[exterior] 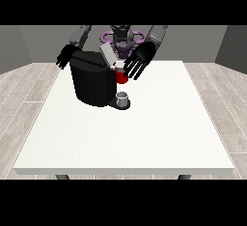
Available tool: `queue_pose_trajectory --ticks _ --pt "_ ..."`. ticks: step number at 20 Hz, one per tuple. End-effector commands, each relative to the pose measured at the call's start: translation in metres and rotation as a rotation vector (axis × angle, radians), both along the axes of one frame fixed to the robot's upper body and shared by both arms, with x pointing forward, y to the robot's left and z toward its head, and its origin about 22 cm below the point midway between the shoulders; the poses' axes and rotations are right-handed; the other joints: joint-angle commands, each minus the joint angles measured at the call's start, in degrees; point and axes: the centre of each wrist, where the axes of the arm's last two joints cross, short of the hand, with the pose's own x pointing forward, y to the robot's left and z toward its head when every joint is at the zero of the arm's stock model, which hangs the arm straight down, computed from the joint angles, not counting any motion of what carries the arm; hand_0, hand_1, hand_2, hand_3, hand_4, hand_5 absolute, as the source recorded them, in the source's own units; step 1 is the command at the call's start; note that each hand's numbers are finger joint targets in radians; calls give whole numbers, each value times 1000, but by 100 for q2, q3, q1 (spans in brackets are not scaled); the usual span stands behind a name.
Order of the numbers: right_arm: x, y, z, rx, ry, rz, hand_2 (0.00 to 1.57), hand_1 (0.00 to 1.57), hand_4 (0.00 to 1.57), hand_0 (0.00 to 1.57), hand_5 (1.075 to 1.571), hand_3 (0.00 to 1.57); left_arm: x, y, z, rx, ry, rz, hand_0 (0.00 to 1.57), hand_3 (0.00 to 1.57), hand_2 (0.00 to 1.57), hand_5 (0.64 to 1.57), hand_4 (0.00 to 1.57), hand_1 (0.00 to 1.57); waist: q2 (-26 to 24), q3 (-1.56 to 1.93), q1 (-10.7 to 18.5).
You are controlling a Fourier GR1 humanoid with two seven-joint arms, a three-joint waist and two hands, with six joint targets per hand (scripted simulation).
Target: Insert the coffee pod into the coffee machine and close the lid
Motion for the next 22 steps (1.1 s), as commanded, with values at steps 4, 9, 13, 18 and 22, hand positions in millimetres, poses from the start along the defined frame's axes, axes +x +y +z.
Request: queue_pose_trajectory --ticks 4,9,13,18,22 --pt "2 -18 -22 18 73 -58 0 0 375 0 1571 0 1 -31 -2 21 57 -44 0 0 0 1571 0 0 -328 -10 283" --pt "-12 -28 -38 4 141 -68 0 0 344 0 1571 0 -2 -25 -36 24 111 -42 0 0 0 1571 0 0 -725 -12 440" --pt "-10 -17 -36 -10 88 -53 0 0 424 0 1571 0 -2 -18 -16 20 55 -12 0 0 0 1571 0 0 -598 -13 348" --pt "-31 -26 -48 27 184 -80 0 0 381 0 1571 0 -13 1 -83 -134 170 -21 0 0 0 1571 0 0 -1262 -17 521" --pt "-49 -46 -76 36 257 -150 0 0 387 0 1571 0 -18 -22 -115 -496 206 -39 0 0 0 1571 79 0 -1665 -19 942"
